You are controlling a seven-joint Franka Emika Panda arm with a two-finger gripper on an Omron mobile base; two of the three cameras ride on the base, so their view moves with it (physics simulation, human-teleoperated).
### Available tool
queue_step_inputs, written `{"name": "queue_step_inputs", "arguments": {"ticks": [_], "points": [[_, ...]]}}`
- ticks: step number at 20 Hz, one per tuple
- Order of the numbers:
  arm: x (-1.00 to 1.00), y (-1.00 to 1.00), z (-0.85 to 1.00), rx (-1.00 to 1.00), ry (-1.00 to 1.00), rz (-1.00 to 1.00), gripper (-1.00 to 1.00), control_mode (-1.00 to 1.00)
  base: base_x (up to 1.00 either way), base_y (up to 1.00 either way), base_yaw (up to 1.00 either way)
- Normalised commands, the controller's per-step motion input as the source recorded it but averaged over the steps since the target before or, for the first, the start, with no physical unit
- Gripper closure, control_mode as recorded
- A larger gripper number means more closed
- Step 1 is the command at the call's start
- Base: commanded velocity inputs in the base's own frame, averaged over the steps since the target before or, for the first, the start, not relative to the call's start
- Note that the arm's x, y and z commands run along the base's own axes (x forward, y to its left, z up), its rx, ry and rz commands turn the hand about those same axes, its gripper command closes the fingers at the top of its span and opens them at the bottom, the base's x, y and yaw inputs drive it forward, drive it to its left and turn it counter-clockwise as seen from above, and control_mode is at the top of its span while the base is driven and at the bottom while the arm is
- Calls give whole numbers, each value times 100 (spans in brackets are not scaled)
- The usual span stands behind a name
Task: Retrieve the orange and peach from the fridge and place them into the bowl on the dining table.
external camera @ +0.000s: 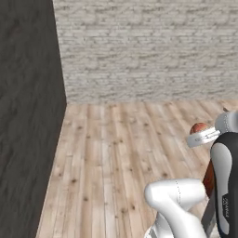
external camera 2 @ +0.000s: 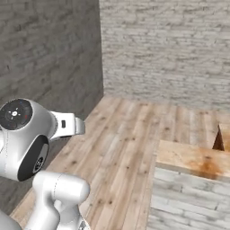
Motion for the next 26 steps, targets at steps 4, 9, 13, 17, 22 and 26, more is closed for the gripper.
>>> {"name": "queue_step_inputs", "arguments": {"ticks": [4, 9, 13, 17, 22, 26], "points": [[0, 0, 0, 0, 0, 0, 100, 100, 100, 0, -38], [0, 0, 0, 0, 0, 0, 100, 100, 100, 2, -48], [0, 0, 0, 0, 0, 0, 100, 100, 100, 10, -54], [0, 0, 0, 0, 0, 0, 100, 100, 100, 4, -58], [0, 0, 0, 0, 0, 0, 100, 100, 100, 9, -60], [0, 0, 0, 0, 0, 0, 100, 100, 100, 18, -61]]}}
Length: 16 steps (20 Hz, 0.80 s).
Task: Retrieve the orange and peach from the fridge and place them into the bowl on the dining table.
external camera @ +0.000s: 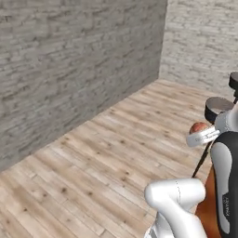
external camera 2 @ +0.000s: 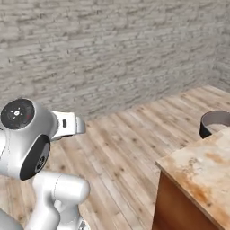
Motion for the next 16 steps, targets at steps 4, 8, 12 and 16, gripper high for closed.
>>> {"name": "queue_step_inputs", "arguments": {"ticks": [4, 8, 12, 16], "points": [[0, 0, 0, 0, 0, 0, 100, 100, 100, 20, -62], [0, 0, 0, 0, 0, 0, 100, 100, 100, 29, -63], [0, 0, 0, 0, 0, 0, 100, 100, 100, 44, -62], [0, 0, 0, 0, 0, 0, 100, 100, 100, 50, -62]]}}
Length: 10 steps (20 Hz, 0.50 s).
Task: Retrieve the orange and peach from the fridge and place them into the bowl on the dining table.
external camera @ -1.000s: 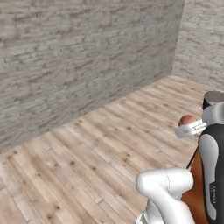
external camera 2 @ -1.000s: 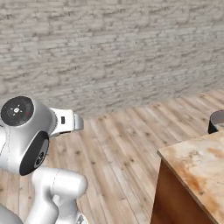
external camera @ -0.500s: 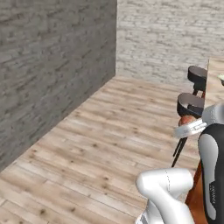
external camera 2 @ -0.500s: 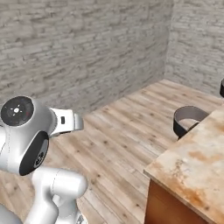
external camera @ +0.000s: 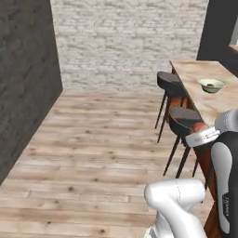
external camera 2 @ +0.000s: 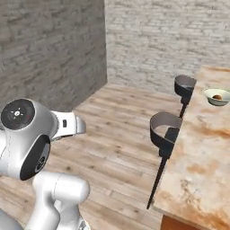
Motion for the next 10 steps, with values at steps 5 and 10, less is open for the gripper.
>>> {"name": "queue_step_inputs", "arguments": {"ticks": [5, 10], "points": [[0, 0, 0, 0, 0, 0, 100, 100, 99, 48, -62], [0, 0, 0, 0, 0, 0, 100, 100, 93, 48, -62]]}}
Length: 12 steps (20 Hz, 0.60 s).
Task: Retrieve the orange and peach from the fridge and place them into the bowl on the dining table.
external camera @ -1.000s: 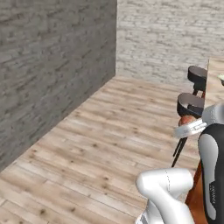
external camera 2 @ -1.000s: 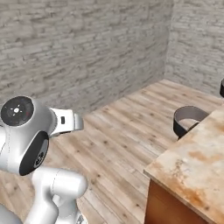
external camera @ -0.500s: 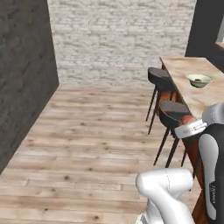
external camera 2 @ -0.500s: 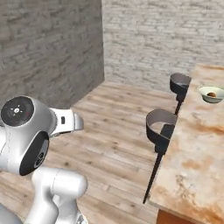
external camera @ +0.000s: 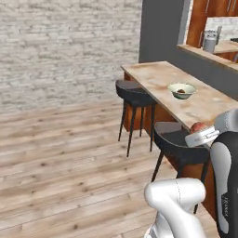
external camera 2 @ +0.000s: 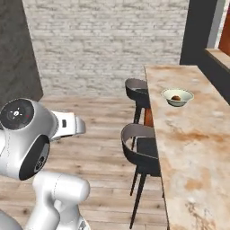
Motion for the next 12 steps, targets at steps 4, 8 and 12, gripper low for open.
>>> {"name": "queue_step_inputs", "arguments": {"ticks": [4, 8, 12], "points": [[0, 0, 0, 0, 0, 0, 100, 100, 83, 52, -61], [0, 0, 0, 0, 0, 0, 100, 100, 68, 55, -60], [0, 0, 0, 0, 0, 0, 100, 100, 48, 59, -58]]}}
